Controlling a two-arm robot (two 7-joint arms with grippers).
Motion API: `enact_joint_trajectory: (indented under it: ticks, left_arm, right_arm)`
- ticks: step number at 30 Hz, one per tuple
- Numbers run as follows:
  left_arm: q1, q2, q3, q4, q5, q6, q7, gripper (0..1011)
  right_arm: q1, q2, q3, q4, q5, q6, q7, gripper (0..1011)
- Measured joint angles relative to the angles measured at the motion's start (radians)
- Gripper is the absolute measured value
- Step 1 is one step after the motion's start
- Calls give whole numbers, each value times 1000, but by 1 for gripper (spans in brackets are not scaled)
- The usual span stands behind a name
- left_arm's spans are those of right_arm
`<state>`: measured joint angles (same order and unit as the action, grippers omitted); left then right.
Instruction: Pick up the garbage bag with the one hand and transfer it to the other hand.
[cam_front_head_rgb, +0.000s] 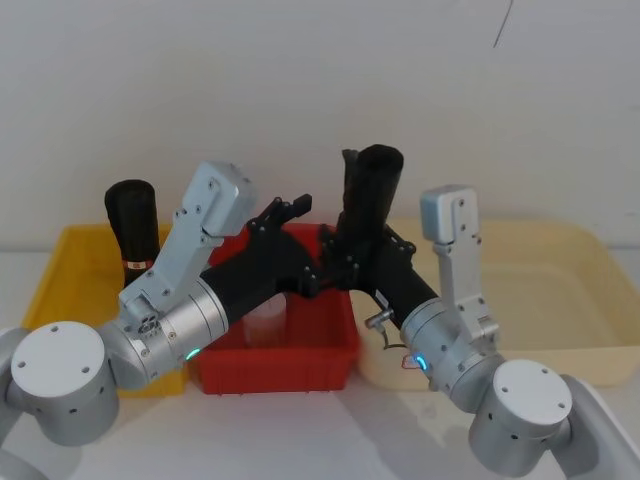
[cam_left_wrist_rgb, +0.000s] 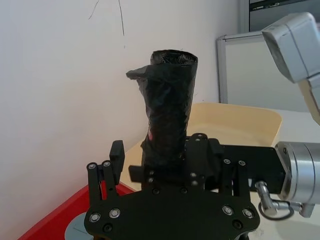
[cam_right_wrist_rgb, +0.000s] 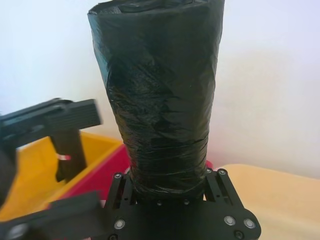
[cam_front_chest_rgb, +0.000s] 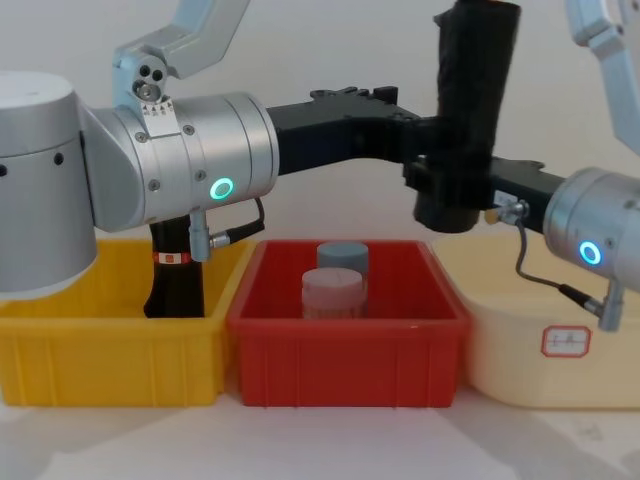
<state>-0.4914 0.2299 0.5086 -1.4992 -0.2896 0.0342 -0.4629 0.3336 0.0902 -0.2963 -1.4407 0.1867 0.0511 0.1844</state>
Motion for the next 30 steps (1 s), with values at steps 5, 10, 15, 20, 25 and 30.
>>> enact_joint_trajectory:
  ticks: [5,10,15,20,25,30]
  left_arm:
    - [0,0,-1,0,0,0,0,1001]
    - [0,0,-1,0,0,0,0,1001]
    - [0,0,-1,0,0,0,1,1001]
    - [0,0,-1,0,0,0,1,1001]
    - [0,0,-1,0,0,0,1,1001]
    - [0,0,-1,0,0,0,1,1001]
  right_arm:
    - [3,-10,23,-1,-10,29,-40,552]
    - [10,-20,42,0,-22,55,-82,552]
    - [24,-36,63,12,-42,88,-140,552]
    - [38,-52,80,26,-61,113,-193,552]
    - [57,-72,100,48,-85,137,-257,552]
    - [78,-92,119,75,-110,158,-325,567]
